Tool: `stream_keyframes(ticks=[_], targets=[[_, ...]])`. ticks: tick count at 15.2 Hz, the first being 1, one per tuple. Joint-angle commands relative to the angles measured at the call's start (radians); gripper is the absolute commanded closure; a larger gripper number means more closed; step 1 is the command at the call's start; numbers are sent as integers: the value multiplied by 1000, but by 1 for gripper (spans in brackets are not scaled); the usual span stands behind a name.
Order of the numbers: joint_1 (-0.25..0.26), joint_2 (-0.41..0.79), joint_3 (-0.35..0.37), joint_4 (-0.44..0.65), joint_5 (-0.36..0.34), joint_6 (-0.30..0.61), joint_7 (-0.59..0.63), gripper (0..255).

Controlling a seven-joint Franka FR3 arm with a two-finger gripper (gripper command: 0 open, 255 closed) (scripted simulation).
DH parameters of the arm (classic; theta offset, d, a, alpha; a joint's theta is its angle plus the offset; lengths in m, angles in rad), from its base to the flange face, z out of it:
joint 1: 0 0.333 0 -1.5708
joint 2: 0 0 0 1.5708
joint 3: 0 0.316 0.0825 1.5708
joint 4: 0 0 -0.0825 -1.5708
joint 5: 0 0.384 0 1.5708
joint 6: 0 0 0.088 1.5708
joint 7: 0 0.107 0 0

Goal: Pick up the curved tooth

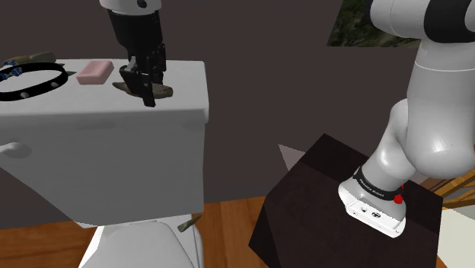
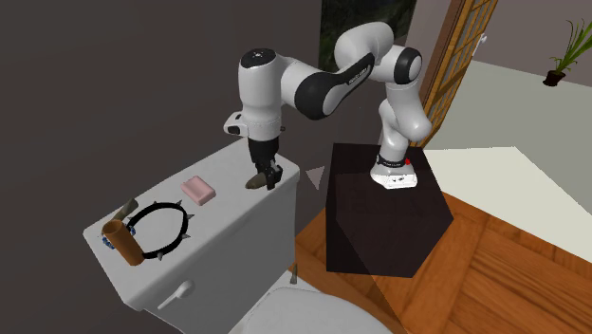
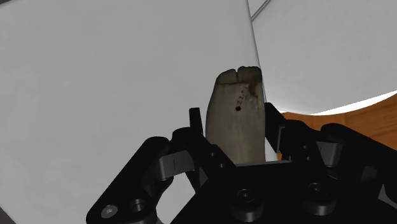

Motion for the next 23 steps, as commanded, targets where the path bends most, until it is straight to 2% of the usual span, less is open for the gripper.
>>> stream_keyframes(ticks=[1,6,15,21,23], targets=[[-5,4,-5,-5,-4,0,-1,255],[-4,4,-4,-7,-4,1,0,255],[23,47,-4,183,-19,-145,-3,255],[58,109,-8,366,-41,-267,-7,255],[59,111,-8,372,-41,-270,-7,255]])
